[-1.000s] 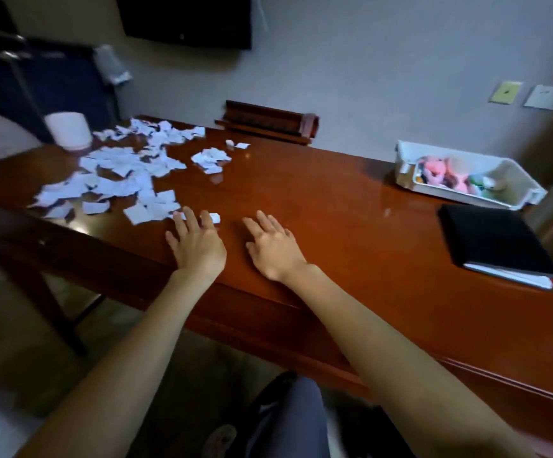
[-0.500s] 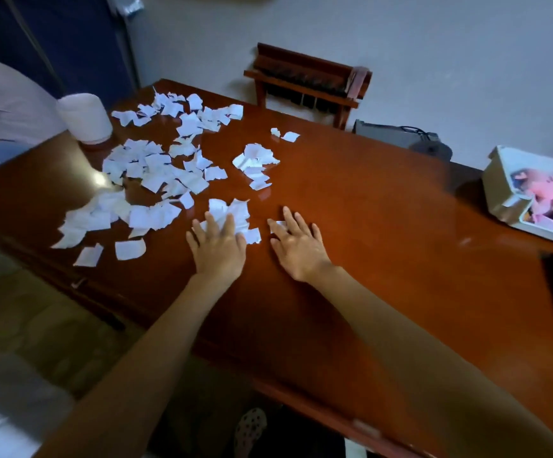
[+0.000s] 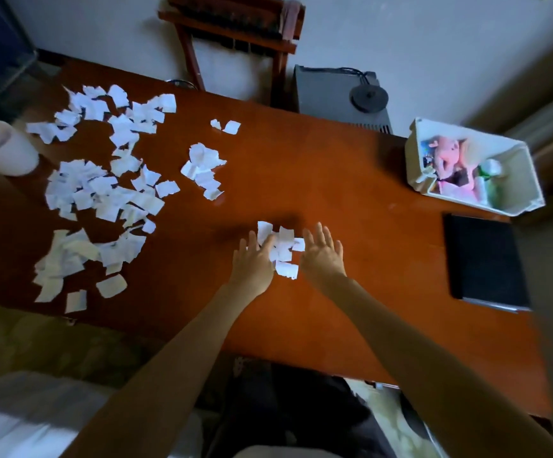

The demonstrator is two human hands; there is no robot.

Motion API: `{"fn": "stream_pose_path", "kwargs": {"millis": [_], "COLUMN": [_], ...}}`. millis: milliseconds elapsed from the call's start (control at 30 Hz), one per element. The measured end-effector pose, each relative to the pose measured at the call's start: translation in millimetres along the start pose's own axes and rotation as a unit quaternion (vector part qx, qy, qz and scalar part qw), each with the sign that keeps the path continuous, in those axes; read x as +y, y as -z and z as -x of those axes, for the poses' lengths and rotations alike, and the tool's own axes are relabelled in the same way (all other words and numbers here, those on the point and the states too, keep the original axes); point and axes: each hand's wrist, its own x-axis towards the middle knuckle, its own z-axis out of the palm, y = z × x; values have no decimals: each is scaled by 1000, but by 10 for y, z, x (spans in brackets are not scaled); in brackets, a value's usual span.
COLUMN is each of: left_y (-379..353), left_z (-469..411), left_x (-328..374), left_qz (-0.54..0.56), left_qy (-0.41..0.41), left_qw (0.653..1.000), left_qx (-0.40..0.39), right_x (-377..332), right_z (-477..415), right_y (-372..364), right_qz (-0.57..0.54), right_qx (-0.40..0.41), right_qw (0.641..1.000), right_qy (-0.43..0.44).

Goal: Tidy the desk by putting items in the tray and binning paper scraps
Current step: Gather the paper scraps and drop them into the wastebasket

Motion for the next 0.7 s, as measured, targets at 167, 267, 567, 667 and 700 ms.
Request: {"fn": "stream_pose_path", "kwargs": {"millis": [167,267,567,667,700], "left_y": [223,312,242,292,344], "left_z": [240,414,568,482,428], "left_x": [-269,-615,-2059,-2530,-2649], "left_qz": [134,178,28,-11,-17], "left_qy": [107,168,318,299,296], "left_qw": [977,942,927,938,940], "left_qx": [128,229,198,175,169], "right_x": [-404,-747,-2197,-2607,-2717], "right_z": [10,-32,-195,-327,-368], "right_y": [60,0,-433,-561,-596], "right_qz": [21,9,6,17,26], "right_qx": [0,6,7,12,16], "right_qw": [994,986,962,965,967], "right_qy": [103,164,274,262,253]}}
